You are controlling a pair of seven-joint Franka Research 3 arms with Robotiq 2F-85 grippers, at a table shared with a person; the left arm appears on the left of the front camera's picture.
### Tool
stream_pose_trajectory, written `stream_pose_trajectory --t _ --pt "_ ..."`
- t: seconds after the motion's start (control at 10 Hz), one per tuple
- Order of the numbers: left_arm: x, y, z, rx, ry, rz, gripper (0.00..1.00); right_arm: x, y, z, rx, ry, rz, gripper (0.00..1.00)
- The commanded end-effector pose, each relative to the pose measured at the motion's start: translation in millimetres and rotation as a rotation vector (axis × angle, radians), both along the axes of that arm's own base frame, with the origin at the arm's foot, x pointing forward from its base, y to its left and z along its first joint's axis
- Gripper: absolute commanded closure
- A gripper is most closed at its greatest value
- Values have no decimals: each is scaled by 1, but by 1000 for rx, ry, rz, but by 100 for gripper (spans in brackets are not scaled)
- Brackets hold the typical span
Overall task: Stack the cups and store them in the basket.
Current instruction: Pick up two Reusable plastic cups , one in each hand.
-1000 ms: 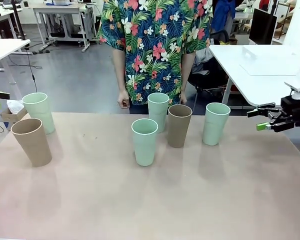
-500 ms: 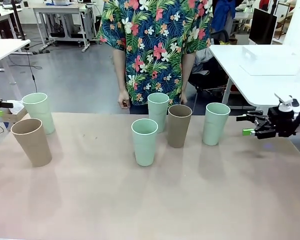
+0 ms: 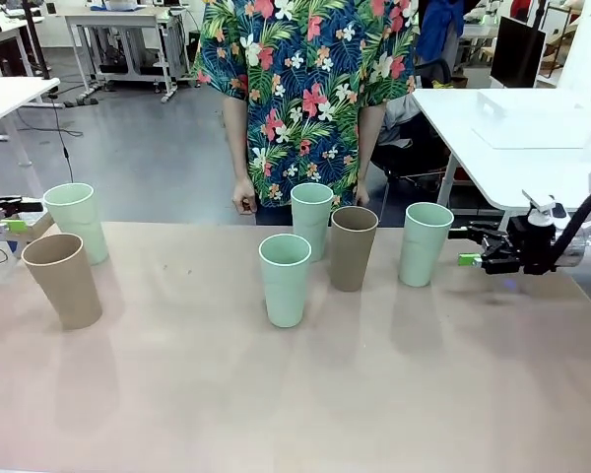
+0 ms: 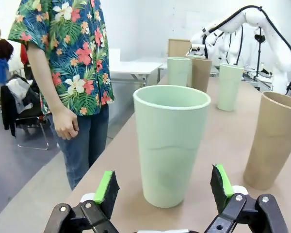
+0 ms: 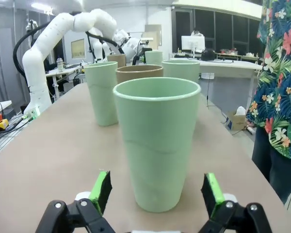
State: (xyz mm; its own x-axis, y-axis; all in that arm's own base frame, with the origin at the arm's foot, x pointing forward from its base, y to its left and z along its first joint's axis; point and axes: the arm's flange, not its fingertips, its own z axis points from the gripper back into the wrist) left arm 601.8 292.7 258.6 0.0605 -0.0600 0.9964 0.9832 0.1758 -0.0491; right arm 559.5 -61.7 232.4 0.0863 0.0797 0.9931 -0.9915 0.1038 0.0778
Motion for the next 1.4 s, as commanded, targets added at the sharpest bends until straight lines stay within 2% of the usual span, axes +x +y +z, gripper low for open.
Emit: stream_pose_trajectory --t 0.0,0.5,0.6,1.3 --pt "8 7 1 -55 -36 3 0 11 4 2 45 4 -31 0" --pt "10 -3 -5 -82 -53 16 0 18 14 -2 65 30 -39 0" --pt "11 -6 -8 -84 -39 23 0 19 16 -5 71 65 -31 0" --pt "11 -30 -17 -90 -33 42 0 25 33 -15 74 73 -34 0"
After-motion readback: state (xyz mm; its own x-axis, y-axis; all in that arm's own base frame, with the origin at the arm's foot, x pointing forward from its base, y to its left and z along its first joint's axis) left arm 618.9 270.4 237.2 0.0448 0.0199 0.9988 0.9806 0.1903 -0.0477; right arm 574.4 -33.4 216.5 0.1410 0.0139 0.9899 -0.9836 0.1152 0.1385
